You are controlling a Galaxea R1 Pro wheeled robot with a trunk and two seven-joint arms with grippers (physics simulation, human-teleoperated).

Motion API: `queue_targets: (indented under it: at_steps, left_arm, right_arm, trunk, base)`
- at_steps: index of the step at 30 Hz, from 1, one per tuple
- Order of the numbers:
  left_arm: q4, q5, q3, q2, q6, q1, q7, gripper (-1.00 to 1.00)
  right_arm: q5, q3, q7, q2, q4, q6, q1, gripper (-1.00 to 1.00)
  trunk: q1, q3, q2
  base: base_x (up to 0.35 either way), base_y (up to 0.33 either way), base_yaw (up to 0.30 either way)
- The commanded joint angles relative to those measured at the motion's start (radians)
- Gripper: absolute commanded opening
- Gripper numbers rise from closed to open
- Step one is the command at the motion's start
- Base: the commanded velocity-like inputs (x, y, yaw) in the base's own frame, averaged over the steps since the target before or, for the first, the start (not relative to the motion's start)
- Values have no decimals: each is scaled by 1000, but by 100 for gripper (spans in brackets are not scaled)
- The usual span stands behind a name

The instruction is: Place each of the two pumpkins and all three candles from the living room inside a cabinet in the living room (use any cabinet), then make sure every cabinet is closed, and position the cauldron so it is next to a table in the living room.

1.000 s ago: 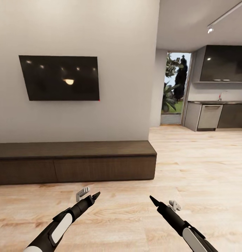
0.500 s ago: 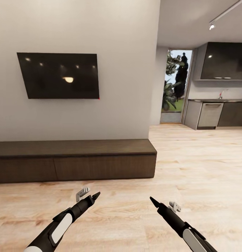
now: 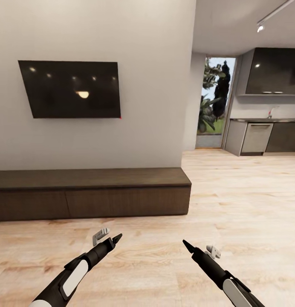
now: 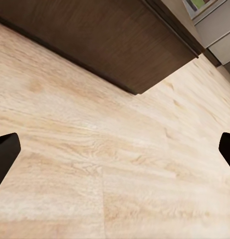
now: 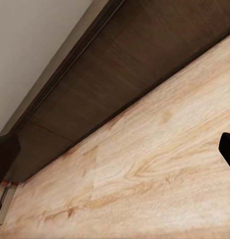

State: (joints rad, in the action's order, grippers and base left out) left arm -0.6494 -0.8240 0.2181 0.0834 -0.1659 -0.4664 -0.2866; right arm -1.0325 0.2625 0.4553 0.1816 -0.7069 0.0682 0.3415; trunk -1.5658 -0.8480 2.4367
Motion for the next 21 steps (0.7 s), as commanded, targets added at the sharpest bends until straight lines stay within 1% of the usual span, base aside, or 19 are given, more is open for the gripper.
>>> queue_targets:
  at_steps: [1, 21]
  left_arm:
    - [0, -11, 3, 1, -4, -1, 0, 100]
    - [0, -11, 3, 1, -4, 0, 0, 100]
  right_arm:
    - [-11, 3, 2, 1, 0, 4, 1, 100]
    - [-11, 4, 3, 1, 1, 2, 1, 100]
  trunk:
    - [0, -2, 0]
    - [0, -24, 0]
  base:
    - [0, 0, 0]
    - [0, 0, 0]
